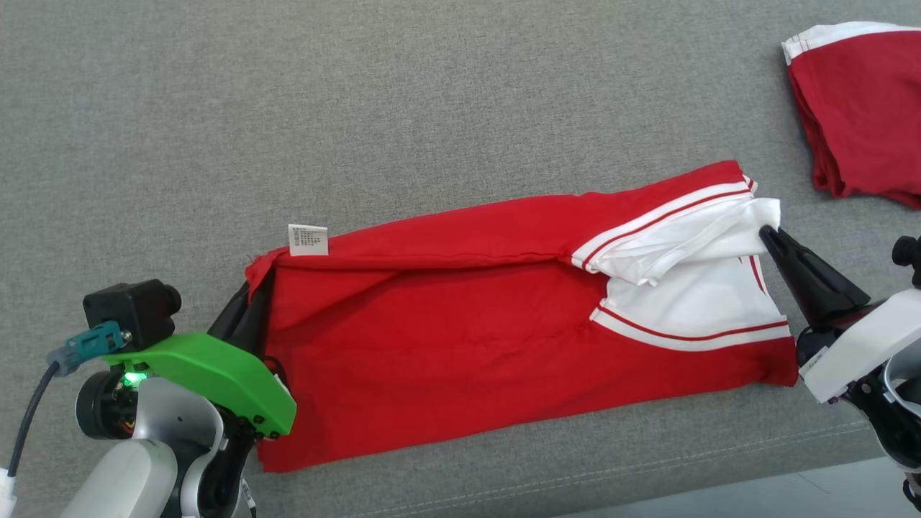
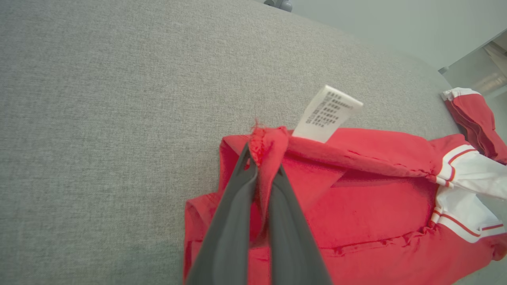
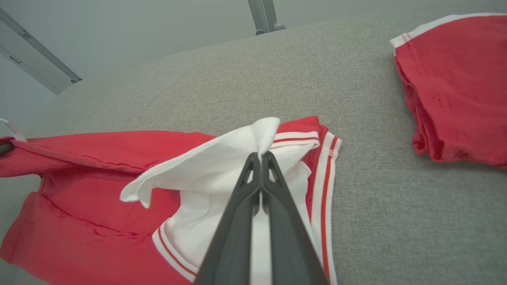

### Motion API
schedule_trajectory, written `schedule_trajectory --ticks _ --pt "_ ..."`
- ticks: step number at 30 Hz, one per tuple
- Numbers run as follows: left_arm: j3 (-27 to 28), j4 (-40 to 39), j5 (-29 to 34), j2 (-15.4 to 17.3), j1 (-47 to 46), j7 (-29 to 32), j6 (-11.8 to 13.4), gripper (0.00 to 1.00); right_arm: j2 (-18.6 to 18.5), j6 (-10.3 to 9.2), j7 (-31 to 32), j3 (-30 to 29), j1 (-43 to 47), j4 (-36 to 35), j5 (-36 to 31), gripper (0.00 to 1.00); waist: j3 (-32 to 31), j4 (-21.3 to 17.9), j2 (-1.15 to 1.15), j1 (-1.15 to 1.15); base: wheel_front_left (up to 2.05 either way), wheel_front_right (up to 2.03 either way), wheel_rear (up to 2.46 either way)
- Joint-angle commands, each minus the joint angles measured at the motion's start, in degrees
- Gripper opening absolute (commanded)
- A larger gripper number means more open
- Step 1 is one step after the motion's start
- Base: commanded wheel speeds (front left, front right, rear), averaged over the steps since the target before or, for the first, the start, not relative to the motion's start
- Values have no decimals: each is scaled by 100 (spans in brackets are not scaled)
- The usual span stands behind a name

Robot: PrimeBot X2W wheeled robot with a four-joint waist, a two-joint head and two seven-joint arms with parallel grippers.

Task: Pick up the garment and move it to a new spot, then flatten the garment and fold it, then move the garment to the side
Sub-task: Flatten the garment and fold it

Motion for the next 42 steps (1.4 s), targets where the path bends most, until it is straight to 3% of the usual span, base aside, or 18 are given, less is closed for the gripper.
schedule_trajectory --ticks 1,17,27,42 --pt "13 -27 -35 44 85 4 -30 0 57 -6 52 -80 131 -77 -75 0 -38 -30 0 0 0 0 0" --pt "-17 93 114 255 -391 203 -105 0 575 -6 528 -510 294 -406 -411 0 15 -156 0 0 0 0 0" --pt "-259 342 367 557 -1051 575 -476 0 650 -6 545 -407 112 -345 -445 0 132 -197 0 0 0 0 0" --pt "-272 317 417 752 -953 386 -683 0 618 -5 479 -317 170 -239 -369 0 139 -268 0 0 0 0 0"
